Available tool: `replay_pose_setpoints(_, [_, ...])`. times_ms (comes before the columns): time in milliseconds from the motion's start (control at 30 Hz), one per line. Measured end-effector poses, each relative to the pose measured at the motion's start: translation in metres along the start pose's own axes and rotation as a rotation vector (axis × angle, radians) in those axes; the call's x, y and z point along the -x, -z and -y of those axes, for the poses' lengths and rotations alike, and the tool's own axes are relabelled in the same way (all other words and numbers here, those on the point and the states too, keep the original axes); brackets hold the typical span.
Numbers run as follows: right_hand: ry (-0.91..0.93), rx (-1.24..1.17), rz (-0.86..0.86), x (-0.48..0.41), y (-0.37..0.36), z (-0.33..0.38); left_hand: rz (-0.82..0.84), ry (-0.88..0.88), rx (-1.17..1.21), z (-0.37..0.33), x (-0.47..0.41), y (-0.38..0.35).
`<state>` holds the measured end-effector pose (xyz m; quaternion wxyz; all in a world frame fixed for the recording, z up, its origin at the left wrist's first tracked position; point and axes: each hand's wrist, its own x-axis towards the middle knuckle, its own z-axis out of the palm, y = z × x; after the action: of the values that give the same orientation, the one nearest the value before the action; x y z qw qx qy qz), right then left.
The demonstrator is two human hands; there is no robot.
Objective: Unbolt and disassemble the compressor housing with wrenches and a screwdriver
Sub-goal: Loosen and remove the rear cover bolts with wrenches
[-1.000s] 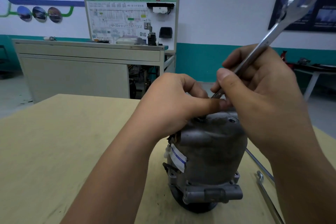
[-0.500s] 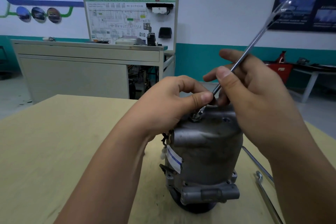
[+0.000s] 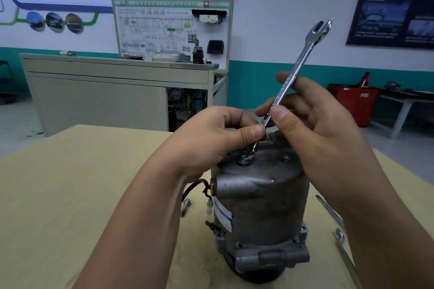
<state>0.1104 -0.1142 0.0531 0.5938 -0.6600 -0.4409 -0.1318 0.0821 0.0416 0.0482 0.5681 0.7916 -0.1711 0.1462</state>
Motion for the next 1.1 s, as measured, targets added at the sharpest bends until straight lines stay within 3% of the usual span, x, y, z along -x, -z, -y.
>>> replay_pose_setpoints(233, [-0.008,0.18,-0.125,-0.016,-0.012,0.009,0.01,-0.014,0.023,0.002,0.001,0.007])
replay_pose_setpoints(467, [0.016,0.368,0.062,-0.029,-0.022,0.027,-0.01,-0.024,0.06,0.003,0.007,0.022])
replay_pose_setpoints(700, [0.006,0.228,0.167,-0.021,-0.023,0.032,0.121,-0.059,0.041,-0.001,0.016,0.031])
replay_pose_setpoints(1100, [0.038,0.02,0.221,-0.01,-0.006,0.019,0.043,-0.097,-0.095,0.005,0.013,0.026])
